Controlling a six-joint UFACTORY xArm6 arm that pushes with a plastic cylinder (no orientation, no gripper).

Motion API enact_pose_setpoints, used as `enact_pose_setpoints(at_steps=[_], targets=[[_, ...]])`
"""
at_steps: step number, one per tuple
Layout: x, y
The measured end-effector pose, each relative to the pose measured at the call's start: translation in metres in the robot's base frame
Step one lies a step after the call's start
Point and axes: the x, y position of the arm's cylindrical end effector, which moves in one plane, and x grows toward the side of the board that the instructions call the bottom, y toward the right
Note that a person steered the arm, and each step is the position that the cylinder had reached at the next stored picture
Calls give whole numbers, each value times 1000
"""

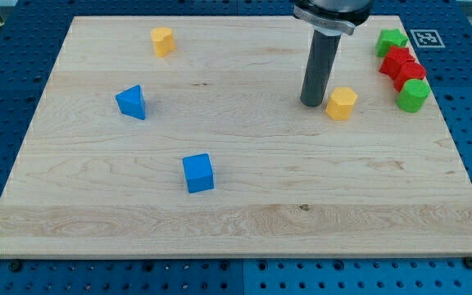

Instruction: Push hexagon into green circle

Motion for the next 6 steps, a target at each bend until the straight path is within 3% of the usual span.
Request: enact_pose_setpoints(at_steps=[6], targets=[[17, 41]])
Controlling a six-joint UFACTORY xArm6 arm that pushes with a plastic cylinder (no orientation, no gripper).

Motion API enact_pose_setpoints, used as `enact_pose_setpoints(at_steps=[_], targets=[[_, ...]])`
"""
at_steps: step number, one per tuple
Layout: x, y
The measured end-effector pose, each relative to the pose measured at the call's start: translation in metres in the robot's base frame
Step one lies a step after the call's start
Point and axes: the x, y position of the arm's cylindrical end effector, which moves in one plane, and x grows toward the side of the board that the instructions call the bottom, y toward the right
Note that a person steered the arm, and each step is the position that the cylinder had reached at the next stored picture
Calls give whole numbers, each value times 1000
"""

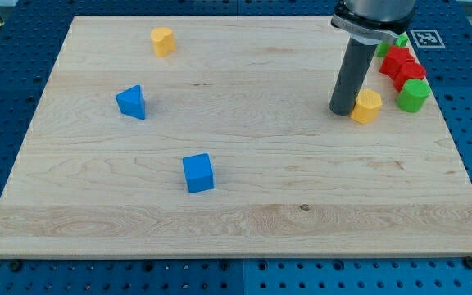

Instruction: Push hexagon into green circle

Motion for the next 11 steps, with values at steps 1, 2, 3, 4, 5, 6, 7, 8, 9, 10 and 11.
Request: enact_pose_setpoints(at_steps=[1, 2, 3, 4, 5, 6, 7, 8, 9, 10, 11], targets=[[-3, 10], [-15, 19], [-15, 26], [-14, 37], [-6, 37], [-5, 45], [-5, 51], [0, 52], [0, 61], [1, 70], [4, 70]])
